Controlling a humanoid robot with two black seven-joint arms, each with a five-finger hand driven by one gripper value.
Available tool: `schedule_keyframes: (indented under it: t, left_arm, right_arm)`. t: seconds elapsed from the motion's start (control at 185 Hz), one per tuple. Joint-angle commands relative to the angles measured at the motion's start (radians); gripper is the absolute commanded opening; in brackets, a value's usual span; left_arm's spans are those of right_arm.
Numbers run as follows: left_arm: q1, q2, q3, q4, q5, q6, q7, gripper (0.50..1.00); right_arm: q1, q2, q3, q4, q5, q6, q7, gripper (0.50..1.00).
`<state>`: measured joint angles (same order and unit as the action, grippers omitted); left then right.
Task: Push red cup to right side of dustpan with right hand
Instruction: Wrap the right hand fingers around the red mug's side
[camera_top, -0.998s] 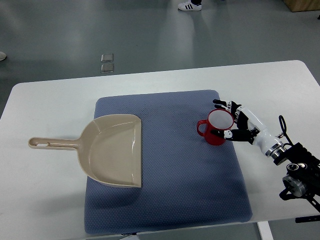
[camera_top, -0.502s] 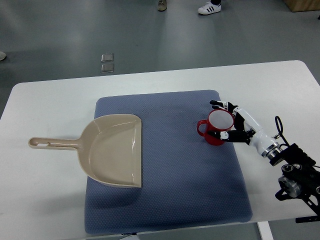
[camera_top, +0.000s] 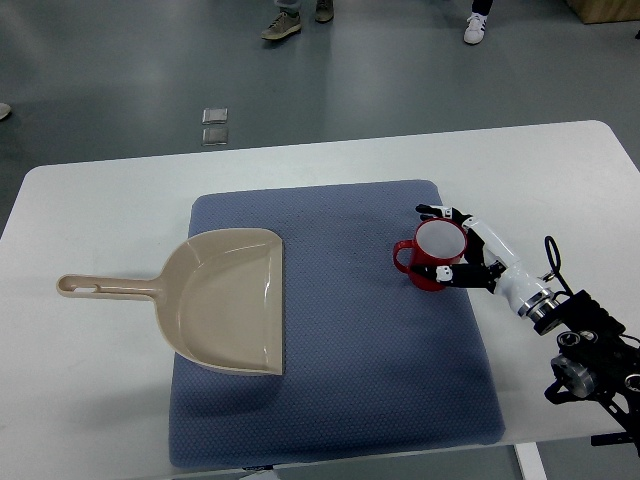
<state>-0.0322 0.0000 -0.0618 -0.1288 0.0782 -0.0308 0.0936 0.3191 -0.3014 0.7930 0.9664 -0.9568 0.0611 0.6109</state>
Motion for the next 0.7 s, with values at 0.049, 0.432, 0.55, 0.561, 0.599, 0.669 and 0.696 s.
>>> schedule_keyframes:
  t: [0.049,0.432,0.55,0.561,0.599,0.669,0.696]
  left_arm:
    - [0.000,0.000,-0.001,0.000,0.000,0.000,0.000,1.000]
    - [0.000,0.000,-0.001,0.000,0.000,0.000,0.000,1.000]
    - [0.000,0.000,-0.001,0.000,0.000,0.000,0.000,1.000]
    - [0.000,0.000,0.000,0.000,0.000,0.000,0.000,1.000]
    - [0.000,0.000,-0.001,0.000,0.000,0.000,0.000,1.000]
    - [0.000,0.000,-0.001,0.000,0.000,0.000,0.000,1.000]
    - [0.000,0.000,-0.001,0.000,0.000,0.000,0.000,1.000]
  right_arm:
    - [0.001,0.007,0.000,-0.011,0.000,-0.004,0.000,0.928]
    - [0.006,0.013,-0.002,-0.018,0.001,-0.010,0.000,0.928]
    - [0.006,0.013,-0.002,-0.018,0.009,-0.007,0.000,0.928]
    - [0.006,0.013,-0.002,-0.018,0.010,-0.006,0.000,0.928]
    - [0.008,0.013,0.000,-0.018,0.015,-0.004,0.000,0.928]
    - [0.006,0.015,0.002,-0.018,0.020,0.000,0.000,0.928]
    - [0.006,0.015,0.002,-0.018,0.020,0.000,0.000,0.928]
